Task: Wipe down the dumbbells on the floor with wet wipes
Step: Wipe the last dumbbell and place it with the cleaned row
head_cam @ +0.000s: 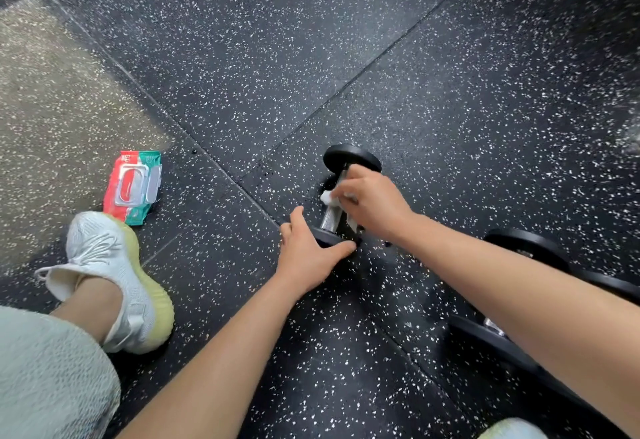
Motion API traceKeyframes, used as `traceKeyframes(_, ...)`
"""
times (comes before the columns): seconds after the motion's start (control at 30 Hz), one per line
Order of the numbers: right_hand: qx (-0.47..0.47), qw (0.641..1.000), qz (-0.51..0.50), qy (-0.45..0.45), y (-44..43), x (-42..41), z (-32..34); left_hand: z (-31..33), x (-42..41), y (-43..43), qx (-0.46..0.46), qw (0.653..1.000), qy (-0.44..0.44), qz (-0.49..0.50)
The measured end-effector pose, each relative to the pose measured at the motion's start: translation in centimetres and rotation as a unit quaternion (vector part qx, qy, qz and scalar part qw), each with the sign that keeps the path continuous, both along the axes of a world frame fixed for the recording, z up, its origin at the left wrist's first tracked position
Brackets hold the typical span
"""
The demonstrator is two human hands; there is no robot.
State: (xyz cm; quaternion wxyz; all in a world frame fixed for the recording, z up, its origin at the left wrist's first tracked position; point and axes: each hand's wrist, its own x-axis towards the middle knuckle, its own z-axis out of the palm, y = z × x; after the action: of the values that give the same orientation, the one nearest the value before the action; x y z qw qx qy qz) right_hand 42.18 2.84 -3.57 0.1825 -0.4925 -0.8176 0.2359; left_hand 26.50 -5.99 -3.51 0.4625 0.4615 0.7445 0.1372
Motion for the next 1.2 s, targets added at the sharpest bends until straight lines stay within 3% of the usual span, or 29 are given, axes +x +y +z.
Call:
traceKeyframes(0.1,0.005,0.998,-0.062,-0.008,0.0,0.0,-0.2,-0.3,0.5,-0.1,0.008,1.000,0.018,-0.007)
traceKeyframes(0.33,-0.005,1.000,0.021,-0.009,-3.4,0.5,-0.2,-0.6,1.3,-0.7,0.038,0.997,0.068,-0.029)
traceKeyframes(0.5,0.000,0.997,-0.077,-0.002,-1.2,0.6,-0.4,-0.4,1.1,-0.5,0.031,0.998,0.052,-0.028)
traceKeyframes(0.73,0.002,1.000,0.028,0.003,-4.1,0.6,-0.7,-0.6,0.5,-0.4,0.037,0.995,0.063,-0.072)
traceKeyframes(0.93,0.027,0.991,-0.133,0.013,-2.0,1.7,-0.8,-0.2,1.0,-1.1,0.063,0.988,0.096,-0.100)
traceKeyframes(1.13,0.006,1.000,0.020,-0.001,-4.7,0.9,-0.8,0.2,0.3,-0.5,0.041,0.991,0.079,-0.101)
traceKeyframes(1.2,0.013,1.000,-0.008,0.007,-3.7,1.3,-0.9,0.2,0.2,-0.3,0.028,0.992,0.069,-0.107)
